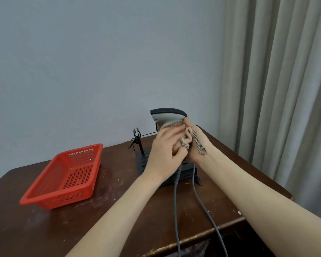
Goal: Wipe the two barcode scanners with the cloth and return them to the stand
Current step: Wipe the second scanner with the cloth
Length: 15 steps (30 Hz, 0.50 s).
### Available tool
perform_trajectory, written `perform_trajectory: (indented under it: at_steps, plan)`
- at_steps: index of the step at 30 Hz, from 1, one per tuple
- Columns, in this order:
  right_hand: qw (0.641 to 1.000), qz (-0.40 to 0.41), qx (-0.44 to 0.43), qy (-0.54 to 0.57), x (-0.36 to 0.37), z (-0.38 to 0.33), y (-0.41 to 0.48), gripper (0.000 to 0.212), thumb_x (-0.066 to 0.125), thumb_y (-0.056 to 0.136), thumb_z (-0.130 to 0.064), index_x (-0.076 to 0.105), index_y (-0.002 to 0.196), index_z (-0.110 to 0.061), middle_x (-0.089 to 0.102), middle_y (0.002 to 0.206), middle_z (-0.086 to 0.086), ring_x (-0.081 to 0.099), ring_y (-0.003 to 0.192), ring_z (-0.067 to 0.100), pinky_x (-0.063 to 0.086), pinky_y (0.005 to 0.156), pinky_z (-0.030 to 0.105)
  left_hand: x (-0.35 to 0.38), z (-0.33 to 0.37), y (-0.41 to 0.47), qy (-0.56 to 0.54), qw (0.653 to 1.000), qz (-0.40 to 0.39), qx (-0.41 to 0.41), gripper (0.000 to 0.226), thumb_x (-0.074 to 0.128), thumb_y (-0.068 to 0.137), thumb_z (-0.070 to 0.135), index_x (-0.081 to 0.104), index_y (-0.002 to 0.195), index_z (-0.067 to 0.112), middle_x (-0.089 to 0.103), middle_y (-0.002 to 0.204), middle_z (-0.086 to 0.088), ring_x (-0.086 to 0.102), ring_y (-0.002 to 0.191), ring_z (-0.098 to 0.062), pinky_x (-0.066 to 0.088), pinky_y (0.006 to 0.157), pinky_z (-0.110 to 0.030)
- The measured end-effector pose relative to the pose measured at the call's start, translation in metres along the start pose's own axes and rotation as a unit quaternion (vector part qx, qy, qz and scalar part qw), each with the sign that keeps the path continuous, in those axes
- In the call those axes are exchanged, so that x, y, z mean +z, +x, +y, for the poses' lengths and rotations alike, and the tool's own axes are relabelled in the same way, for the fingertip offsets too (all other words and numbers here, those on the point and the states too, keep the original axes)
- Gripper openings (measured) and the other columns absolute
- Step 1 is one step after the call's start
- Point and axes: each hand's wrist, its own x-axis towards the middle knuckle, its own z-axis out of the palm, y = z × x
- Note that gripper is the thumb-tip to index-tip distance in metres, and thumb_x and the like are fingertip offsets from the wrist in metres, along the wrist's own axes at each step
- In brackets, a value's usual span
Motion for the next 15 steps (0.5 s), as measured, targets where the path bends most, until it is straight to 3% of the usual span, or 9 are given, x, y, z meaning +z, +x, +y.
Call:
perform_trajectory:
  at_steps: [3,5,7,9,11,12,13,15]
  plan:
    - [0.997,-0.001,0.061,-0.057,-0.004,0.004,0.001,0.058,0.037,0.095,-0.059,0.061,0.094,-0.006,0.067,0.067,0.004,0.066,0.057,0.015,0.054,0.055,0.021,-0.001,-0.001,-0.018,-0.068,0.998,0.011,-0.005,0.035,0.047,0.074,0.023,0.074,0.094,0.016,0.067,0.101,0.016,0.049,0.109,-0.006,0.038,0.098,-0.016]
    - [0.997,0.003,0.051,-0.053,-0.004,0.009,0.004,0.063,0.036,0.094,-0.06,0.059,0.111,-0.004,0.065,0.079,0.006,0.061,0.067,0.016,0.052,0.065,0.027,-0.005,-0.001,-0.023,-0.101,0.994,0.017,-0.039,0.033,0.045,0.068,0.023,0.071,0.072,0.004,0.069,0.078,0.001,0.056,0.091,-0.011,0.048,0.084,-0.023]
    - [0.998,0.01,0.05,-0.022,-0.001,0.008,0.004,0.071,0.035,0.092,-0.064,0.057,0.123,-0.004,0.063,0.092,0.007,0.058,0.075,0.019,0.053,0.068,0.031,-0.011,-0.003,-0.021,-0.101,0.989,0.047,-0.094,0.041,0.041,0.064,0.029,0.058,0.06,-0.008,0.057,0.061,-0.011,0.051,0.068,-0.011,0.046,0.066,-0.026]
    - [0.999,0.015,0.039,-0.013,0.001,0.003,0.008,0.07,0.035,0.093,-0.063,0.06,0.121,-0.004,0.067,0.094,0.01,0.065,0.08,0.023,0.058,0.067,0.033,-0.018,-0.006,-0.011,-0.087,0.979,0.123,-0.138,0.041,0.042,0.067,0.032,0.053,0.065,-0.008,0.046,0.057,-0.008,0.038,0.055,-0.008,0.036,0.057,-0.024]
    - [0.999,0.015,0.048,-0.017,0.003,0.002,0.008,0.069,0.037,0.092,-0.063,0.063,0.115,-0.003,0.07,0.094,0.016,0.07,0.081,0.028,0.059,0.071,0.037,-0.021,-0.007,0.001,-0.081,0.975,0.146,-0.144,0.027,0.05,0.082,0.022,0.064,0.086,-0.001,0.058,0.075,0.0,0.047,0.063,0.0,0.04,0.064,-0.019]
    - [0.998,-0.001,0.066,0.001,0.005,0.003,0.005,0.066,0.041,0.091,-0.063,0.066,0.107,-0.004,0.071,0.09,0.017,0.071,0.077,0.029,0.059,0.072,0.039,-0.021,-0.006,0.006,-0.071,0.982,0.12,-0.13,0.023,0.052,0.088,0.017,0.066,0.104,0.007,0.063,0.098,0.006,0.053,0.078,0.008,0.043,0.076,-0.014]
    - [0.997,-0.011,0.076,0.008,0.007,0.004,0.002,0.06,0.045,0.091,-0.062,0.067,0.098,-0.006,0.071,0.081,0.014,0.071,0.07,0.028,0.059,0.069,0.037,-0.017,-0.005,0.008,-0.053,0.99,0.082,-0.106,0.029,0.051,0.091,0.015,0.062,0.118,0.012,0.059,0.118,0.008,0.052,0.098,0.012,0.041,0.089,-0.011]
    - [0.998,-0.016,0.062,0.028,0.007,0.004,-0.001,0.05,0.049,0.092,-0.057,0.063,0.076,-0.011,0.06,0.052,0.004,0.062,0.043,0.017,0.053,0.049,0.022,-0.007,0.0,0.002,-0.018,0.998,0.029,-0.047,0.038,0.05,0.089,0.016,0.057,0.127,0.014,0.053,0.132,0.007,0.043,0.122,0.002,0.036,0.103,-0.019]
